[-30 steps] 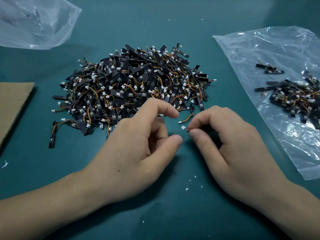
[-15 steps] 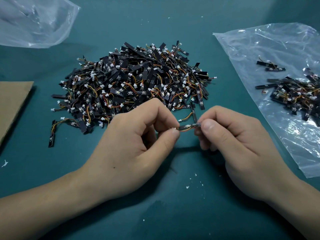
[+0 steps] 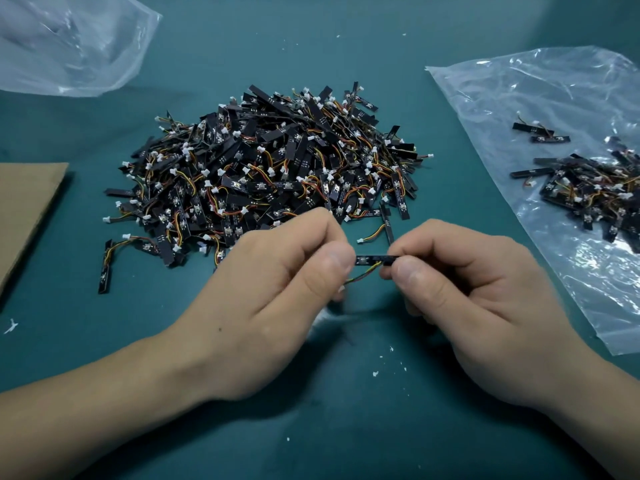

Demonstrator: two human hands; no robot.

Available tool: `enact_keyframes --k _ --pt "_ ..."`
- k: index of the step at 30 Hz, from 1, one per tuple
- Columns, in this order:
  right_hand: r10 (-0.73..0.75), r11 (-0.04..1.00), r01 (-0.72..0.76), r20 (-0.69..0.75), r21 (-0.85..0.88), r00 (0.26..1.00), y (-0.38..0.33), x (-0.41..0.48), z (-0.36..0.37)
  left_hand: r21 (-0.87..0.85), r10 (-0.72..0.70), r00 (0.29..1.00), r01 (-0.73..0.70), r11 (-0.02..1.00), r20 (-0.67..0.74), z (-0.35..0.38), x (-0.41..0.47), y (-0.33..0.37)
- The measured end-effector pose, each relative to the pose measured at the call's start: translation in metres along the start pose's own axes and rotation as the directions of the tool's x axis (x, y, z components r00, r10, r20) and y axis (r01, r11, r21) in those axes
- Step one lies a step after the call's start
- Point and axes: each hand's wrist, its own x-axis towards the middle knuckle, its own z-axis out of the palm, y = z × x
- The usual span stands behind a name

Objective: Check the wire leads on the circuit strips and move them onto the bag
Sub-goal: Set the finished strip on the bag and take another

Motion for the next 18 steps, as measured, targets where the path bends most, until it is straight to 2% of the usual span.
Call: enact_keyframes --k 4,9,15,18 --pt "-0.006 1.0 0.006 0.036 -0.015 0.999 -0.0024 0.0006 -0.0009 0.171 0.071 0.996 -0.081 0.982 0.061 0.0016 -0.0002 0.0014" --pt "0.017 1.0 -0.017 0.105 -0.002 0.994 -0.0027 0.0012 -0.0018 0.118 0.098 0.994 -0.103 0.988 0.049 -0.0007 -0.0003 0.0012" --pt "0.018 0.997 -0.011 0.1 -0.073 0.995 -0.0043 0.0015 -0.0016 0.196 0.095 0.992 -0.11 0.974 0.086 0.0004 0.0002 0.001" --pt "0.013 0.997 -0.006 0.095 -0.073 0.995 -0.0051 0.0013 -0.0016 0.155 0.076 0.994 -0.087 0.984 0.076 -0.0001 -0.0008 0.0011"
